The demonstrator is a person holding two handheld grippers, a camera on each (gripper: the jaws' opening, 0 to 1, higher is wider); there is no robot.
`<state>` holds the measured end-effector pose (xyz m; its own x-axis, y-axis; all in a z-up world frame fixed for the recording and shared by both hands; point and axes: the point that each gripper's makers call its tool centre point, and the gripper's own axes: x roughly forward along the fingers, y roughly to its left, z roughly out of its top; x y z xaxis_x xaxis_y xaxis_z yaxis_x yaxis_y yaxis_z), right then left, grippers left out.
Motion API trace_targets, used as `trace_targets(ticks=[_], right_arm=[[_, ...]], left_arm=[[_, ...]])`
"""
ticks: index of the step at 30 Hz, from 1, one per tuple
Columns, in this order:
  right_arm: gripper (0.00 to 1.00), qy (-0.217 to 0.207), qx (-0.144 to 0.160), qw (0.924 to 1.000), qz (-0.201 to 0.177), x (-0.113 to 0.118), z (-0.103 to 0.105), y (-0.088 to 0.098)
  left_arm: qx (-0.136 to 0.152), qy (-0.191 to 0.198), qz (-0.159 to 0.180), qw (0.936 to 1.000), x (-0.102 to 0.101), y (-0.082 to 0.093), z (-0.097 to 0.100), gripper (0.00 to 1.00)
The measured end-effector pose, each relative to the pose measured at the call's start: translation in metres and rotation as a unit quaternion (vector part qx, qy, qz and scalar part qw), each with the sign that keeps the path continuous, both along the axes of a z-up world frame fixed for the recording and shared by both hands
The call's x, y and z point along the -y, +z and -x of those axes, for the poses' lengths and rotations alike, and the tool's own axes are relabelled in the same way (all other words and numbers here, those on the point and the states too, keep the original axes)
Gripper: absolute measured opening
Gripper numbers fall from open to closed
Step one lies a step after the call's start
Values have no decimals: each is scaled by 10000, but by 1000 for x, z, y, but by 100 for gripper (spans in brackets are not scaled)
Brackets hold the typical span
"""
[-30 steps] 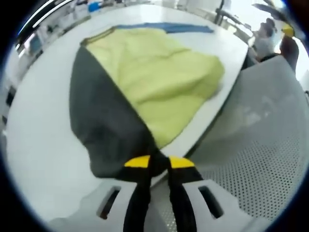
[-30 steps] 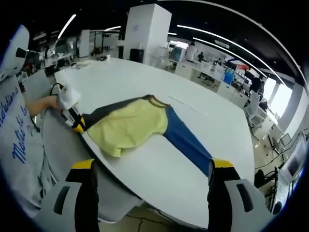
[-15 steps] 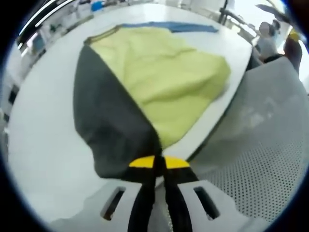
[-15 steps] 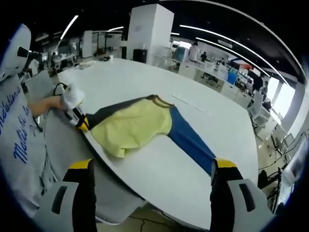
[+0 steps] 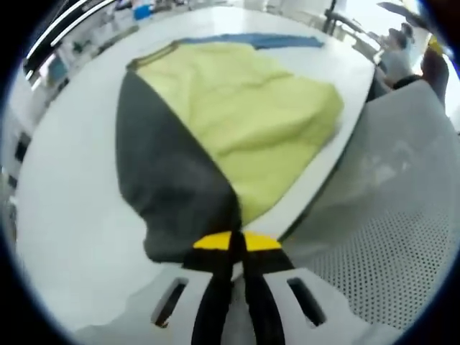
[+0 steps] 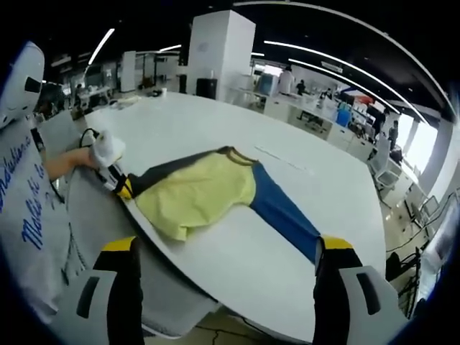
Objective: Fold the garment on the visible template until the final outline fits inside the template.
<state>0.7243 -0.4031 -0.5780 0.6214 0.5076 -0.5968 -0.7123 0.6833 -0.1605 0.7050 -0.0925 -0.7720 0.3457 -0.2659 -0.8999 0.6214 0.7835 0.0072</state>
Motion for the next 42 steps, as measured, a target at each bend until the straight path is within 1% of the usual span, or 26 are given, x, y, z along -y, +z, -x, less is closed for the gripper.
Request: trace_targets(ticks=[2,4,8,12,15,17,19,22,26,28,34,37,38,42], right_arm=[[100,7,-3,10000,37,0,0,-1],[100,8,0,10000,47,-1,-1,-2],[100,42,17,10000,29,-4,-3,-1],[100,81,36,10000,34,-5,-4,0],[100,108,52,9999,2,-7,-4,1],[100,113,54,9999,5,-8,-5,1],[100,121,53,9999,17,-9,-5,1],[100,118,52,9999,12,-9,-4,1],[100,86,60,9999,21,-8,-4,2],[100,64,60,10000,30,-8,-4,1],[100,19,67,10000,1,-10,-2,2],[100,-19,67,10000,27,-9,-1,2],[100,-35,80,10000,22,-9,-1,3],[100,-89,106,9999,-14,-10,-2,4]], left_arm=[[49,142,135,9998,-1,4,-4,0],[65,207,187,9996,-2,7,-5,0],[205,324,279,9989,-7,18,-10,0],[403,450,395,9974,-13,32,-18,0],[625,605,479,9951,-18,44,-28,0],[629,601,541,9947,-20,49,-30,0],[728,582,550,9941,-22,54,-35,0],[808,585,473,9939,-32,60,-40,0],[896,593,475,9931,-40,70,-46,0],[992,541,411,9927,-45,74,-50,0],[1220,655,305,9899,-70,89,-68,0],[1313,734,191,9884,-85,97,-75,0],[1355,761,98,9878,-92,100,-77,0],[1467,770,33,9862,-103,106,-83,0]])
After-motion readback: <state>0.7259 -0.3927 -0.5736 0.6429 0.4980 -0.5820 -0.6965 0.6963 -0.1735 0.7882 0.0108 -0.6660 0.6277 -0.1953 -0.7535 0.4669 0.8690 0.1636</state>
